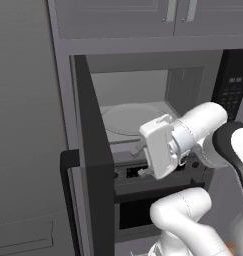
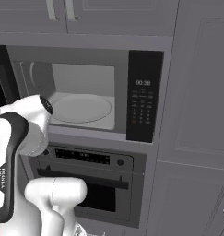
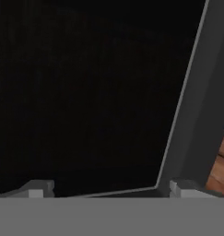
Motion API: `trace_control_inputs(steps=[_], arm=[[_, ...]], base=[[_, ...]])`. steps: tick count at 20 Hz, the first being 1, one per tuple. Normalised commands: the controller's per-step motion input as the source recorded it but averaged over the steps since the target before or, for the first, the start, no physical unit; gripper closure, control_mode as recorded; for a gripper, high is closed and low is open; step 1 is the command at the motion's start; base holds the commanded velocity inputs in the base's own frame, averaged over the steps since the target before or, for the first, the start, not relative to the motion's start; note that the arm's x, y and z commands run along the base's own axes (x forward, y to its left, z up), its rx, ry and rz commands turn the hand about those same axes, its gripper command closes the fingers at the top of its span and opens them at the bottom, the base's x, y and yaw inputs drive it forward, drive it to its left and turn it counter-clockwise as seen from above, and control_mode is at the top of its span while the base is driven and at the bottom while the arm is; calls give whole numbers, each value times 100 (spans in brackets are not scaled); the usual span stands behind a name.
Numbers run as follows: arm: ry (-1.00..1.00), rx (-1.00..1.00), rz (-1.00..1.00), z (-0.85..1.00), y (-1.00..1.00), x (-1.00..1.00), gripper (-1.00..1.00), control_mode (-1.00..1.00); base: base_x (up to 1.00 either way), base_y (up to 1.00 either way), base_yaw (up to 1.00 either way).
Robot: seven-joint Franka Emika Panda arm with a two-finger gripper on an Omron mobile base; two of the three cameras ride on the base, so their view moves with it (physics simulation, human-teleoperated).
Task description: Place the sponge inside the microwave to prepare for sanitizing.
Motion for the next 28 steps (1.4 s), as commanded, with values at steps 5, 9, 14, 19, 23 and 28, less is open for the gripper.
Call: trace_control_inputs(steps=[5,9,14,19,23,28], arm=[[-17,-25,-5,7,-46,6,-100,-100],[-19,-36,-2,0,-44,8,-100,-100],[-26,-36,-6,0,-45,10,-100,-100],[-21,-29,-8,-3,-50,23,-100,-100],[-10,-18,-4,-9,-52,32,-100,-100],[-10,-20,-3,-27,-47,33,-100,-100]], base=[[0,0,0],[0,0,0],[0,0,0],[0,0,0],[0,0,0],[0,0,0]])
